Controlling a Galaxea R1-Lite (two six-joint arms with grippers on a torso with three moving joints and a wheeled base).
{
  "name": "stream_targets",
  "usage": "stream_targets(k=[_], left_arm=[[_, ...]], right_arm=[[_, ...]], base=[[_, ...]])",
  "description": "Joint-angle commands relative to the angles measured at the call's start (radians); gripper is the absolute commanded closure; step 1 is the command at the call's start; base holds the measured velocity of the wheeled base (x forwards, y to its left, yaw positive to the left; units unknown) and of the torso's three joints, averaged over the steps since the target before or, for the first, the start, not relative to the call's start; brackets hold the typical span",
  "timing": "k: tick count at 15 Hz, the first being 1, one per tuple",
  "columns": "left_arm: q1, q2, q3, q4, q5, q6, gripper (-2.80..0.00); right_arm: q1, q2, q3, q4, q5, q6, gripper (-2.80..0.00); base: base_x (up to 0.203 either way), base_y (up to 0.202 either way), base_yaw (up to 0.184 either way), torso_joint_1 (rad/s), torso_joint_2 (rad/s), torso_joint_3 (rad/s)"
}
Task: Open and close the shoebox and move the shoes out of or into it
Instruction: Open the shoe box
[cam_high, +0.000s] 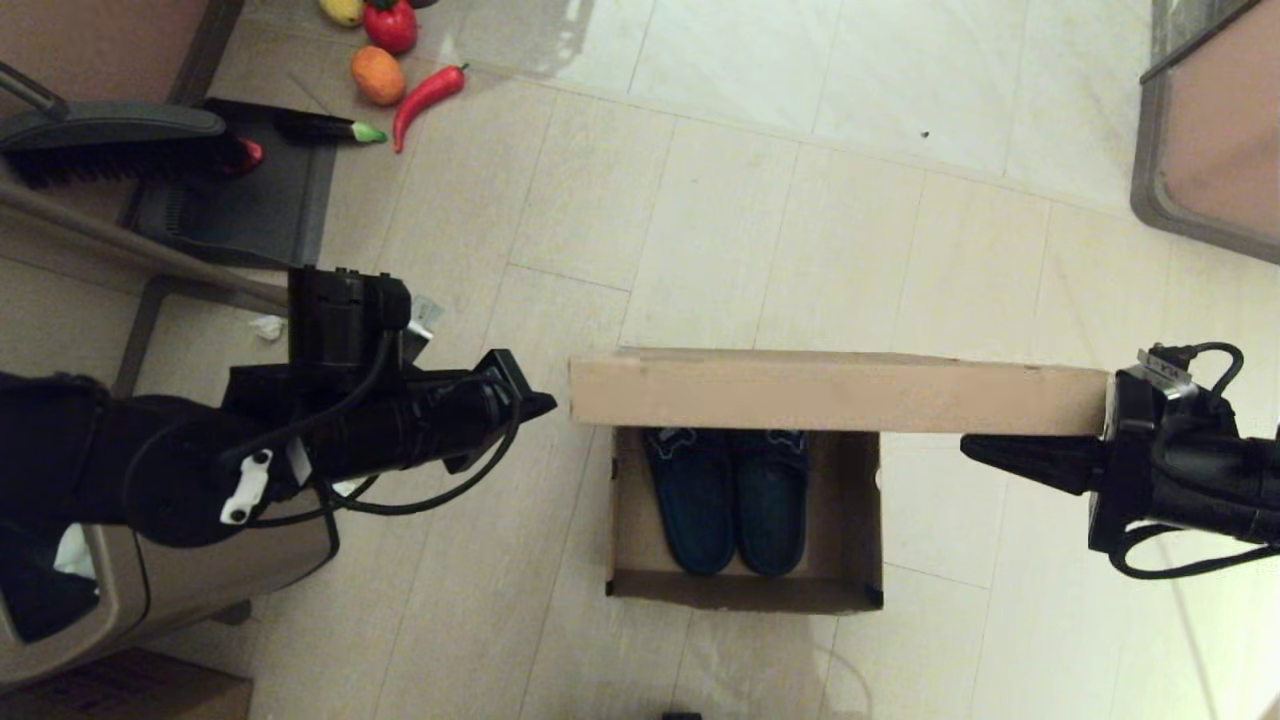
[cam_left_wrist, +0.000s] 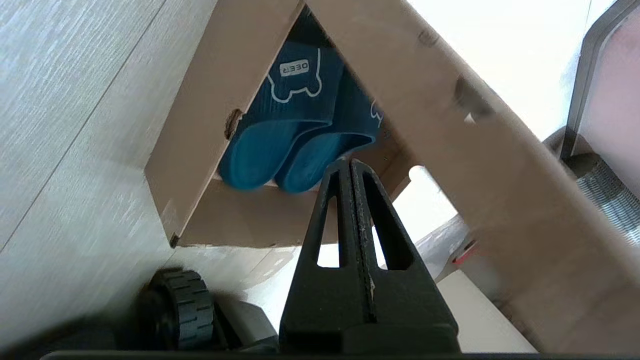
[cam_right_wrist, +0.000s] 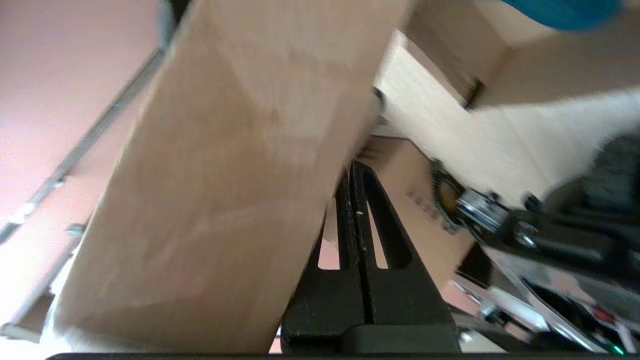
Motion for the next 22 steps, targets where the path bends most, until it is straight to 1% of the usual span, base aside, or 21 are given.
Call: stream_targets(k=[1,5,7,8,11,12,14,15,16,17,18,19,20,21,22], left_arm=[[0.002,-0.012,0.004,0.000,-0.002,-0.005,0.00],[0.002,-0.010,0.019,-0.001,-0.002,-0.005,0.00],[-0.004,-0.017,0.050,-0.001,-0.002,-0.005,0.00],[-0.006,-0.017,0.051,-0.001,-0.002,-0.005,0.00],[-0.011,-0.013,0.047,-0.002,-0.002,-0.005,0.00],[-0.011,-0.009,0.047,-0.004,-0.001,-0.005,0.00],[-0.011,-0.008,0.053,-0.007,-0.001,-0.006,0.00],[-0.011,-0.008,0.053,-0.009,0.002,-0.005,0.00],[-0.016,-0.007,0.049,-0.011,0.007,0.001,0.00],[-0.028,-0.003,0.046,-0.011,0.009,0.014,0.00],[-0.034,0.003,0.046,-0.011,0.027,0.062,0.00],[-0.039,0.011,0.049,-0.011,0.073,0.133,0.00],[-0.043,0.018,0.053,-0.011,0.135,0.202,0.00],[-0.047,0.015,0.067,-0.009,0.187,0.253,0.00],[-0.051,0.008,0.083,-0.003,0.214,0.268,0.00]], right_arm=[[-0.001,0.051,-0.063,-0.004,0.007,0.017,0.00],[-0.001,0.196,-0.252,-0.009,0.006,0.035,0.00],[0.003,0.292,-0.374,-0.083,0.004,0.054,0.00],[0.004,0.325,-0.436,-0.128,0.004,0.088,0.00],[0.002,0.399,-0.634,-0.215,-0.002,0.309,0.00],[0.002,0.430,-0.667,-0.244,-0.005,0.346,0.00],[0.005,0.438,-0.670,-0.259,-0.006,0.348,0.00],[0.007,0.427,-0.660,-0.256,-0.006,0.316,0.00],[0.016,0.411,-0.645,-0.237,-0.008,0.223,0.00],[0.037,0.392,-0.625,-0.195,-0.014,0.102,0.00],[0.076,0.375,-0.609,-0.105,-0.050,-0.080,0.00],[0.131,0.366,-0.599,0.013,-0.134,-0.290,0.00],[0.195,0.361,-0.589,0.132,-0.284,-0.492,0.00],[0.271,0.361,-0.576,0.240,-0.494,-0.638,0.00],[0.364,0.365,-0.557,0.311,-0.626,-0.719,0.00]], base=[[0.000,0.000,0.000,0.000,0.00,0.000],[0.000,0.000,0.000,0.000,0.00,0.000],[0.000,0.000,0.000,0.000,0.00,0.000],[0.000,0.000,0.000,0.000,0.00,0.000],[0.000,0.000,0.000,0.000,0.00,0.000],[0.000,0.000,0.000,0.000,0.00,0.000],[0.000,0.000,0.000,0.000,0.00,0.000],[0.000,0.000,0.000,0.000,0.00,0.000],[0.000,0.000,0.000,0.000,0.00,0.000],[0.000,0.000,0.000,0.000,0.00,0.000],[0.000,0.000,0.000,0.000,0.00,0.000],[0.000,0.000,0.000,0.000,0.00,0.000],[0.000,0.000,0.000,0.000,0.00,0.000],[0.000,0.000,0.000,0.000,0.00,0.000],[0.000,0.000,0.000,0.000,0.00,0.000]])
